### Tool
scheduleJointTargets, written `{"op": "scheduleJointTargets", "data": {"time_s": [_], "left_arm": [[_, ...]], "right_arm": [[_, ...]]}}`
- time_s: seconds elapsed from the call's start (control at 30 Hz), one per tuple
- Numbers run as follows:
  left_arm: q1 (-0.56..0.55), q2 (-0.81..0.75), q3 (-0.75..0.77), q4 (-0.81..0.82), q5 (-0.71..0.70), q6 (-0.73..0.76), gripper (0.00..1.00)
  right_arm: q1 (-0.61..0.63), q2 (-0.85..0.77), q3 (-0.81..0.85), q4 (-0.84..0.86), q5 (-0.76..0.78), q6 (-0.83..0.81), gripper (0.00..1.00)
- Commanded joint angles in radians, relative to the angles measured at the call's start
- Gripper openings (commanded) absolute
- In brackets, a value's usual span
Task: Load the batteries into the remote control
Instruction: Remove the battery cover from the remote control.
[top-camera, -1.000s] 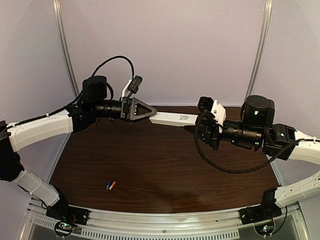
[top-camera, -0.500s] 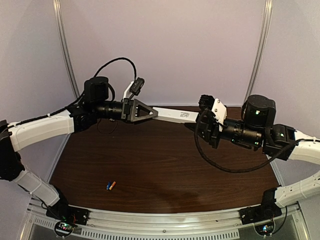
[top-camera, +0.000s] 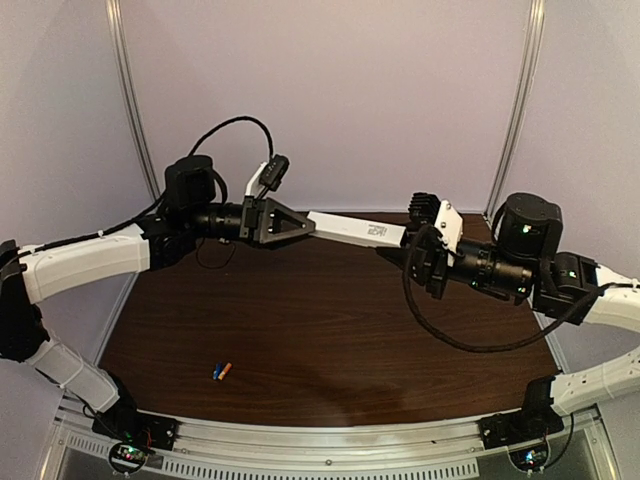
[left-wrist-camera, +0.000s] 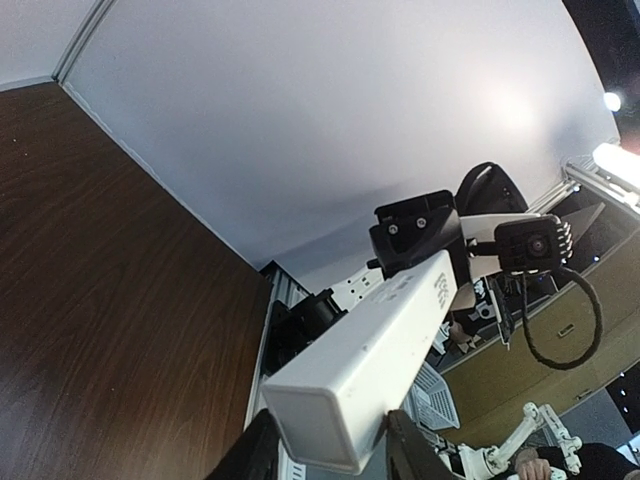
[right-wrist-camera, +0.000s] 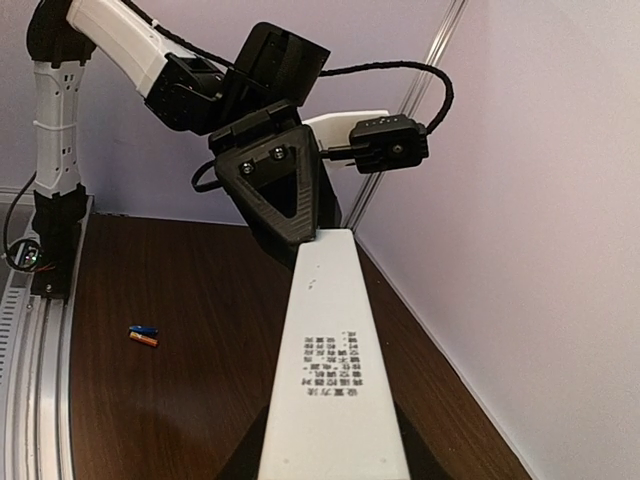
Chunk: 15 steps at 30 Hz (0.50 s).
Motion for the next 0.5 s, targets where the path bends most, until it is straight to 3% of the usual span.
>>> {"op": "scheduleJointTargets", "data": {"time_s": [0.0, 0.17, 0.27, 0.47], "left_arm": [[0.01, 0.003, -0.021, 0.102, 0.009, -0.027, 0.41], [0.007, 0.004, 0.012, 0.059, -0.005, -0.003, 0.65], [-0.008, 0.014, 0.032, 0.034, -0.006, 0.014, 0.72], [-0.038, 0.046, 0.058, 0.033, 0.014, 0.021, 0.61]], "right_arm": [[0.007, -0.034, -0.018, 0.025, -0.006, 0.016, 0.0], [0.007, -0.024, -0.02, 0.022, -0.006, 0.018, 0.0], [0.007, -0.013, -0.016, 0.035, -0.005, 0.019, 0.0], [0.008, 0.013, 0.0, 0.043, -0.007, 0.014, 0.0]]}}
